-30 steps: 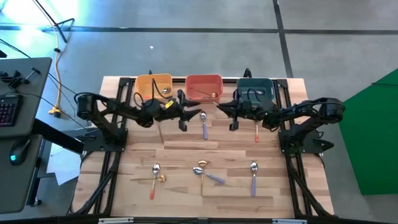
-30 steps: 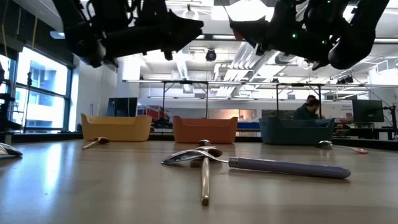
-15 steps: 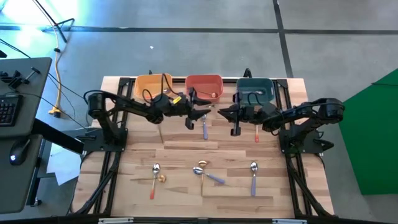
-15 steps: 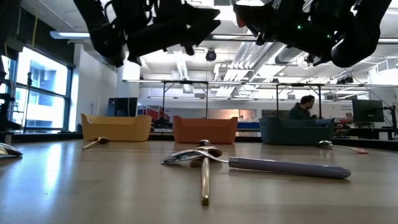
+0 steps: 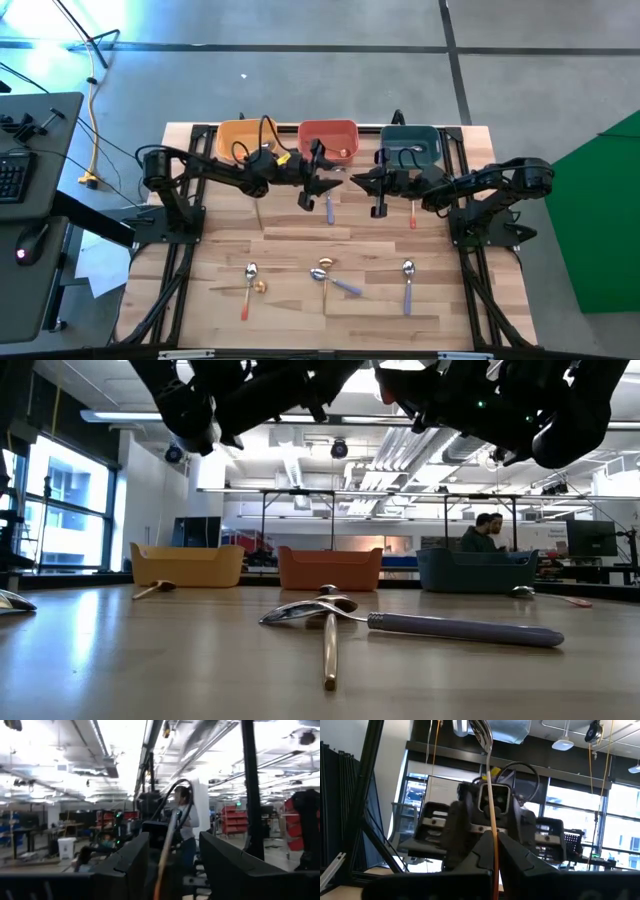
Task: Sort silverware by color (type)
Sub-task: Put the orange spoon into the yellow bin
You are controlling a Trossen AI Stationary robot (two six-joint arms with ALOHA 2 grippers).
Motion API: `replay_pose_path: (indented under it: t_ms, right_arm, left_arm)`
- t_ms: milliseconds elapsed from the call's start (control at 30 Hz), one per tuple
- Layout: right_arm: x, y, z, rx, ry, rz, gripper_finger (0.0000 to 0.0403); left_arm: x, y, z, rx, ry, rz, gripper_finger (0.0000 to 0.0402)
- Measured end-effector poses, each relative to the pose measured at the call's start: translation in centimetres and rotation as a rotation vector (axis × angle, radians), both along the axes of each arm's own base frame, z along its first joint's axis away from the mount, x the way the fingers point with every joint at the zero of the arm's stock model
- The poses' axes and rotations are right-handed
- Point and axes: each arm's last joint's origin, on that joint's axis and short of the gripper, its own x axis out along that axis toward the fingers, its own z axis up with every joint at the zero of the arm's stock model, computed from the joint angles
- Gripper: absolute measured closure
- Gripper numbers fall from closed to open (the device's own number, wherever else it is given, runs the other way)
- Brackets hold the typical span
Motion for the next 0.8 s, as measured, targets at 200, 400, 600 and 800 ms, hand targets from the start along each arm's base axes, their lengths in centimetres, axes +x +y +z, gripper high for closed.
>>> replay_pose_path:
  t_ms: [200,400,600,800]
  right_arm:
    - [0.01,0.0,-0.02,0.001,0.002,0.0,0.0403]
    - [0.02,0.0,-0.05,0.002,0.006,0.0,0.0403]
    - [0.06,-0.01,-0.13,0.003,0.015,0.0,0.0403]
    - [0.08,-0.04,-0.19,0.005,0.022,-0.001,0.0403]
  left_arm:
    - [0.25,-0.27,0.3,0.04,-0.01,0.01,0.0238]
    - [0.27,-0.24,0.29,0.048,-0.011,0.018,0.0238]
    - [0.28,-0.24,0.28,0.062,-0.012,0.025,0.0238]
    - [0.28,-0.25,0.28,0.071,-0.014,0.029,0.0239]
